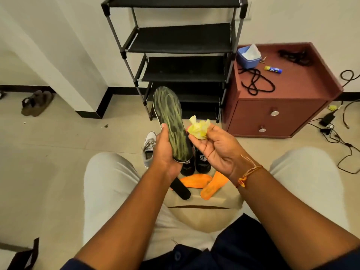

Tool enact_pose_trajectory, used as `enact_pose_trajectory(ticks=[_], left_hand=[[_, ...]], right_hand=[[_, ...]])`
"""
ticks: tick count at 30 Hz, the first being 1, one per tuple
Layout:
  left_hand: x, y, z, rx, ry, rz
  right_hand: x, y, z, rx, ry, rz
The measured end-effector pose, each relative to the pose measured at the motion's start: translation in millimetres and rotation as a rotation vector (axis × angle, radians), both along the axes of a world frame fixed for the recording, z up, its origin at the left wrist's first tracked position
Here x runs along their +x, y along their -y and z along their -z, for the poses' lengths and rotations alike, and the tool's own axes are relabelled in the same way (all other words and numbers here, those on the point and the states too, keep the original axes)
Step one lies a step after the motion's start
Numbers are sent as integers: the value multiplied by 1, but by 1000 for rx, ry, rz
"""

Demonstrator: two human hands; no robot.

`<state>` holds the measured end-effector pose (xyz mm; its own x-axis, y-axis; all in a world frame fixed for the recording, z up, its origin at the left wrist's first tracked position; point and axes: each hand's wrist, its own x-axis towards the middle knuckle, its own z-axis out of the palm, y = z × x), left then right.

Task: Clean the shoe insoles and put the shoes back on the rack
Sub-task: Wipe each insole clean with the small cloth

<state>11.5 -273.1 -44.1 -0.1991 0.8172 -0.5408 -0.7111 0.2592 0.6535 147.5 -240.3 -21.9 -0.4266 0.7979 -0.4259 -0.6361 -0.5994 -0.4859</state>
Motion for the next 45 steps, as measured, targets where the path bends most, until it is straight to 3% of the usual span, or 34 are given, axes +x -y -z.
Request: enact_pose_trajectory(ticks=[4,9,13,18,23,28,33,36,42,45], left_hand=[[5,4,1,32,28,111],[3,0,3,25,-3,98],[7,0,7,85,-32,121],[10,4,11,132,-152,176],[10,0,9,121,-254,120],[10,1,4,124,-310,67],[11,-1,-2,58,-160,57],[9,-3,2,69,-41,44],[4,-8,14,47,23,50],[-2,-11,16,25,47,53]], right_hand=[[-1,3,4,81,86,74],[-8,0,17,406,569,69],[-10,-4,28,596,770,165],[-2,-9,34,650,796,115],[-2,-12,31,492,606,-58],[3,-15,30,597,679,-169],[5,-14,27,882,1076,47],[2,-10,29,1180,1267,141],[-13,-10,42,1448,1467,-237],[-13,-8,41,1516,1365,-264]])
